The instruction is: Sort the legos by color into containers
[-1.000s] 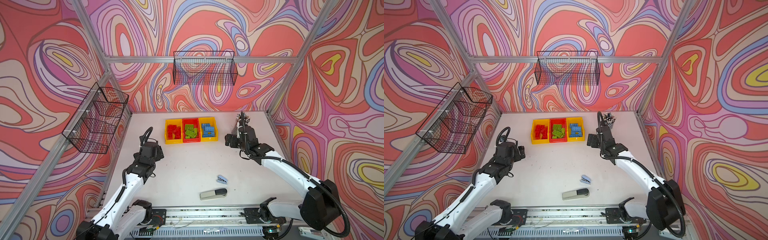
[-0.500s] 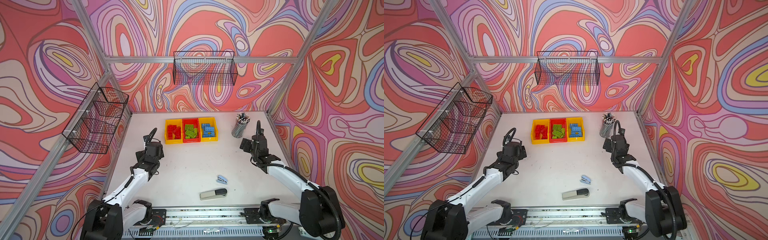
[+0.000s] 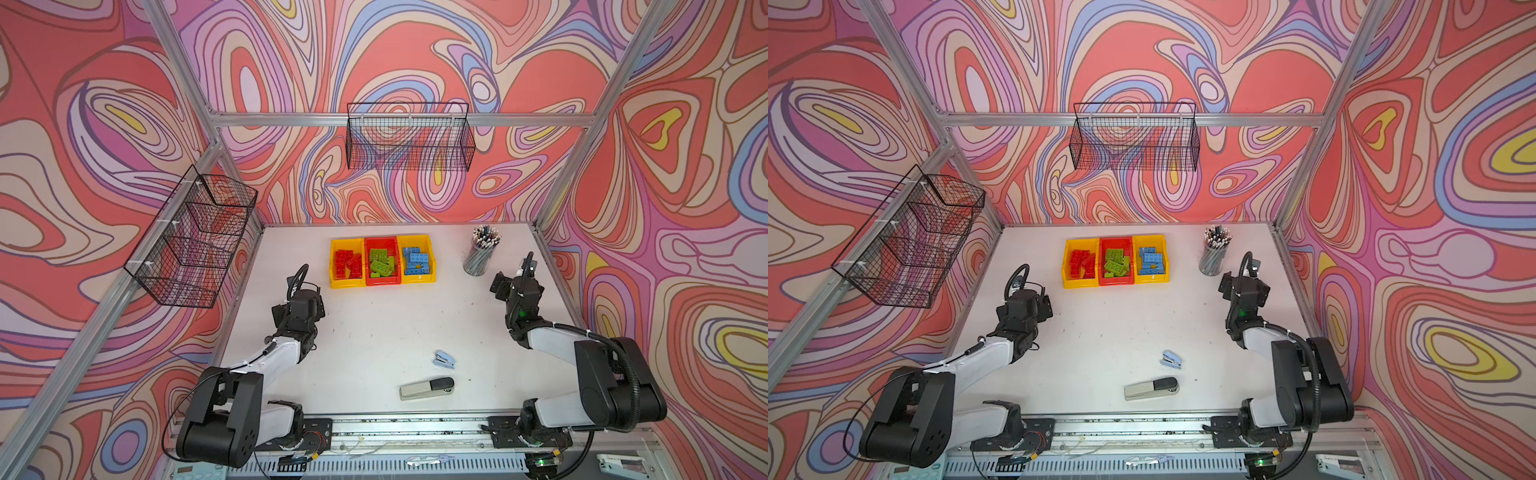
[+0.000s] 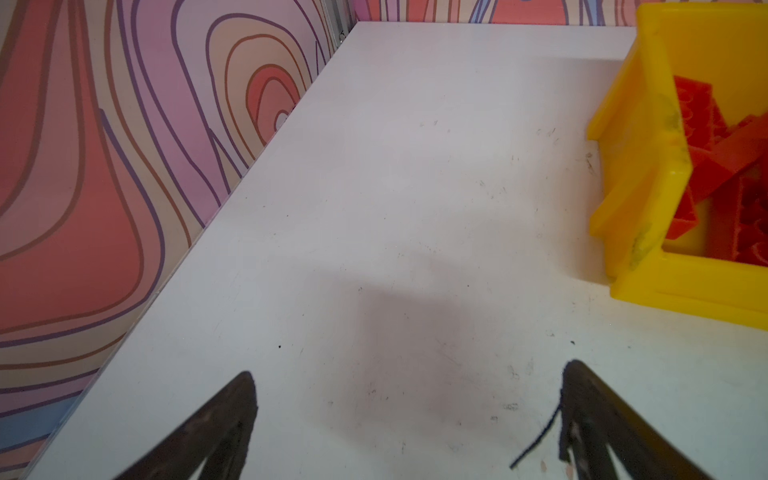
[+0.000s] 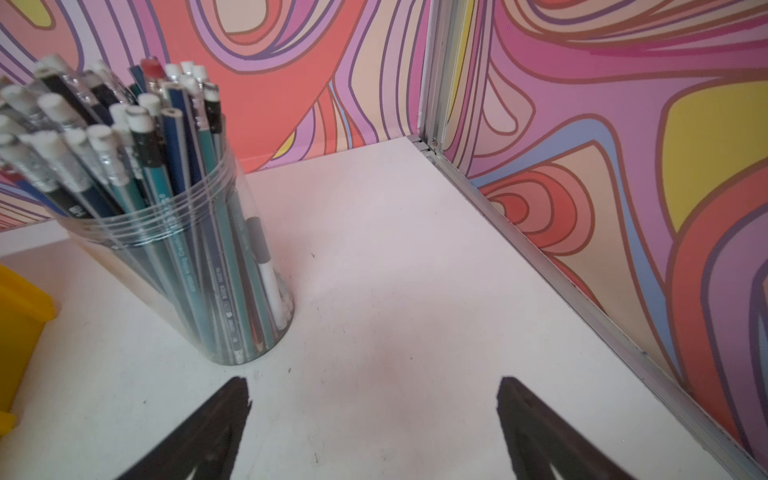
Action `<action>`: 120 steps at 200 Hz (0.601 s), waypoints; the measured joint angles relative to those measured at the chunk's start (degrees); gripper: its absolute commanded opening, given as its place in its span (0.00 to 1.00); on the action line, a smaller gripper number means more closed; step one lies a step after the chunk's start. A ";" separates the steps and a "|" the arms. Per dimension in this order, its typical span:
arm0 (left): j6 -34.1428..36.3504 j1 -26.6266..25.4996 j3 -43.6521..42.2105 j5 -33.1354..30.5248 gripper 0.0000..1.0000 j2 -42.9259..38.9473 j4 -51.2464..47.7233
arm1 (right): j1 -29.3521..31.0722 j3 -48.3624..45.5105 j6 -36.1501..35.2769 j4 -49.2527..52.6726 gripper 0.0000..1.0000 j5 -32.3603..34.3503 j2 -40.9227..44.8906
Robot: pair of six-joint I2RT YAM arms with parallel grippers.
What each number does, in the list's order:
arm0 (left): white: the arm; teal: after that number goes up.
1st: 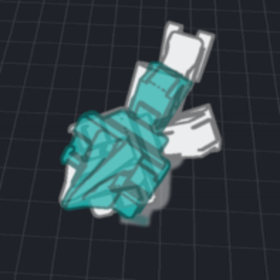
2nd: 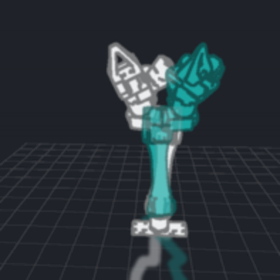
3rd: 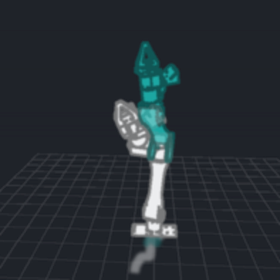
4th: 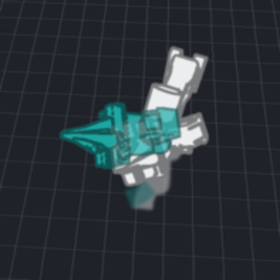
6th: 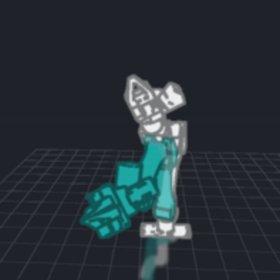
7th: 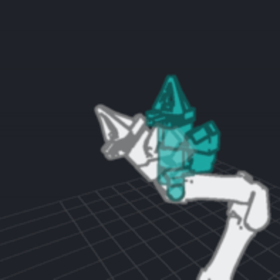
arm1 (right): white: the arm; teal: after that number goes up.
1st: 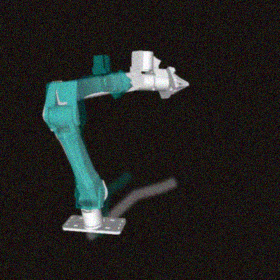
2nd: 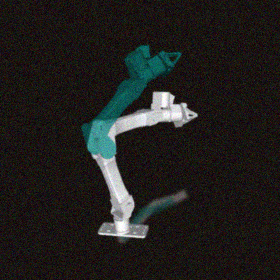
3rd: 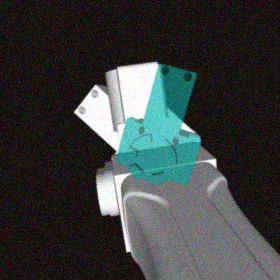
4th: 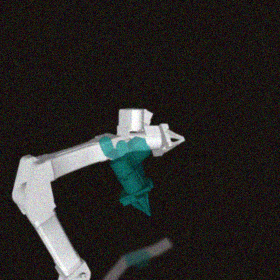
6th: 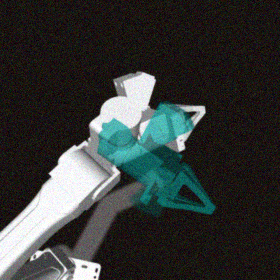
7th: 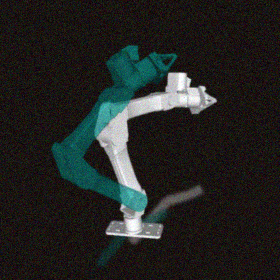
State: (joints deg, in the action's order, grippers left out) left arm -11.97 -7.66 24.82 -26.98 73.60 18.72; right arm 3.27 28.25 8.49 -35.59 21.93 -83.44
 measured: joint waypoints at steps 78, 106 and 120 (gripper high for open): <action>5.66 5.25 -1.90 7.54 1.00 9.51 21.40 | -1.60 -5.55 -1.66 -19.17 0.98 -6.69 -9.86; 6.88 5.84 -3.39 11.52 1.00 11.72 26.16 | -1.60 -6.82 -2.51 -25.66 0.98 -9.20 -11.96; 7.67 5.84 -3.61 13.33 1.00 13.49 28.35 | -1.62 -6.97 -3.08 -26.97 0.98 -10.67 -13.35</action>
State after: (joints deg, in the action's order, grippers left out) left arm -4.29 -1.83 21.21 -13.65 87.09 47.07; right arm 1.65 21.28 5.41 -62.57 11.27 -96.79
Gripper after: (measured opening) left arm 0.999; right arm 0.982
